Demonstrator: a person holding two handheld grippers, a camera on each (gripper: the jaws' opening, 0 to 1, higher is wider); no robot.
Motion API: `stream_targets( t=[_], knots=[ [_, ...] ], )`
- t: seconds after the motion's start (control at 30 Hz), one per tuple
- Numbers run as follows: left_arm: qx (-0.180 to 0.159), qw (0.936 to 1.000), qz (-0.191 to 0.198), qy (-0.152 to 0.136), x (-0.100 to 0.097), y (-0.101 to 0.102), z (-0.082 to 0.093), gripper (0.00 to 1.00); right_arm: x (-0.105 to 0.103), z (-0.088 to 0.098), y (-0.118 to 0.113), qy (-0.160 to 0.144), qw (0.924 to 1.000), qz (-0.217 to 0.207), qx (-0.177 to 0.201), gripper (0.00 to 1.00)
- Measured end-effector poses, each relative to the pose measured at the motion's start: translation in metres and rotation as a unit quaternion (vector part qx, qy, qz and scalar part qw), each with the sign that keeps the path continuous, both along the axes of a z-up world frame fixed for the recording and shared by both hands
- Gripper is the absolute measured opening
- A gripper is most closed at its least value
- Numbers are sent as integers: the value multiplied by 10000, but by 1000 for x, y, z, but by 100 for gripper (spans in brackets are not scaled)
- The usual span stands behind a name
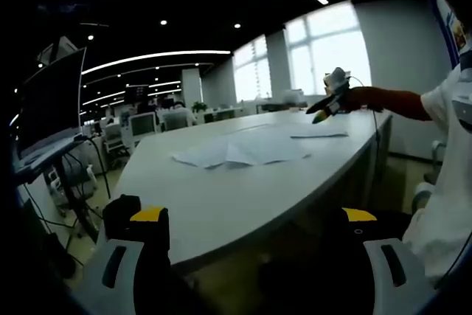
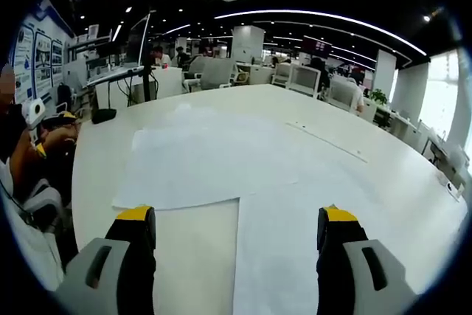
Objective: Organize the stack of printing papers by aligning and flattening the scattered papers on the table
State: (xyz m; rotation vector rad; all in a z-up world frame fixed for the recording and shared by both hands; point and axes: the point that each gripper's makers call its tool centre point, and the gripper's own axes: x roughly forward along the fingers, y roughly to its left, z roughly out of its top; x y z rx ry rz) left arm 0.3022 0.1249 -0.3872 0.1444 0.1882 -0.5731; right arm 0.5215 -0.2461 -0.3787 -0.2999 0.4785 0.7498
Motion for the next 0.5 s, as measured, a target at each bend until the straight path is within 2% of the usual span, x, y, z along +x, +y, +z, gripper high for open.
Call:
stream_targets(
  t=[0.5],
  knots=[
    [-13, 10000, 26, -4, -1, 3, 0, 97, -1, -5, 5, 68, 10000, 39, -40, 86]
  ],
)
